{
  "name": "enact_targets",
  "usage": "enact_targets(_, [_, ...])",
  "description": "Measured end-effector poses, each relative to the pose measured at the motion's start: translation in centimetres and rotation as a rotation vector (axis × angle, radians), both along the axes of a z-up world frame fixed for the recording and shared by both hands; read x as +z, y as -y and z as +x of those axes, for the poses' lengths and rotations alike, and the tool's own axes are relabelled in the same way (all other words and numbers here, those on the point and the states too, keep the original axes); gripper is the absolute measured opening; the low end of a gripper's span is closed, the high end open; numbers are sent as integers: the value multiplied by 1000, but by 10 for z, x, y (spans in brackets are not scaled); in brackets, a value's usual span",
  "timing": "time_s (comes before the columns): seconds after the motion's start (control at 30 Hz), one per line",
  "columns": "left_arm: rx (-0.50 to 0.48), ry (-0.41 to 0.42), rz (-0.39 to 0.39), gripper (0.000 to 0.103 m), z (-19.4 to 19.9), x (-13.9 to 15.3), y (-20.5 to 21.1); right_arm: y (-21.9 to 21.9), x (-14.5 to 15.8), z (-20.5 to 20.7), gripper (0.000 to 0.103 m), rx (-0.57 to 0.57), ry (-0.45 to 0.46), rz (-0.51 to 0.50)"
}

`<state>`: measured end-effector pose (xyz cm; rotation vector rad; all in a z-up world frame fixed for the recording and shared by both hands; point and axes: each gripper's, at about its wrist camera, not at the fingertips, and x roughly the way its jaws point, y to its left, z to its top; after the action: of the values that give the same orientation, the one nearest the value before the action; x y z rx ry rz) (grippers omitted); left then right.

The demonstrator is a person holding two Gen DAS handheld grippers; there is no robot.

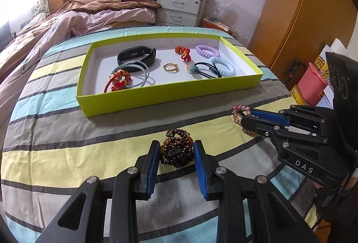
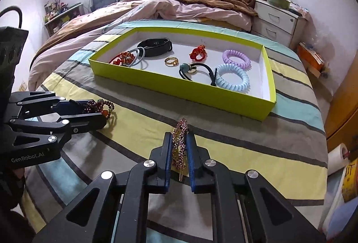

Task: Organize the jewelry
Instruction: 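Carry the beaded bracelet and pink hair clip into the green box, open both tools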

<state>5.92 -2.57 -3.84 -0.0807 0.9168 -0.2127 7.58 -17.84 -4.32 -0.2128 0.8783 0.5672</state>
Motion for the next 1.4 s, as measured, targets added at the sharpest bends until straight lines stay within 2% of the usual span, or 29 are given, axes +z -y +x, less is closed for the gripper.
enact_targets(0.17, [1, 23, 2, 31, 1, 9, -1, 7, 5, -1, 12, -30, 5, 27])
enact_targets(0.4, [0, 67, 1, 31, 9, 30, -6, 19, 28, 3, 12, -80, 32, 105])
enact_targets(0.87, [6, 125, 15, 31, 33, 57, -12, 24, 59, 35, 12, -132, 88, 126])
enact_targets(1.17, [3, 126, 16, 31, 52, 54, -8, 22, 67, 70, 12, -148, 101, 108])
enact_targets(1.4, [2, 94, -10, 31, 74, 40, -7, 14, 55, 106, 12, -138, 60, 98])
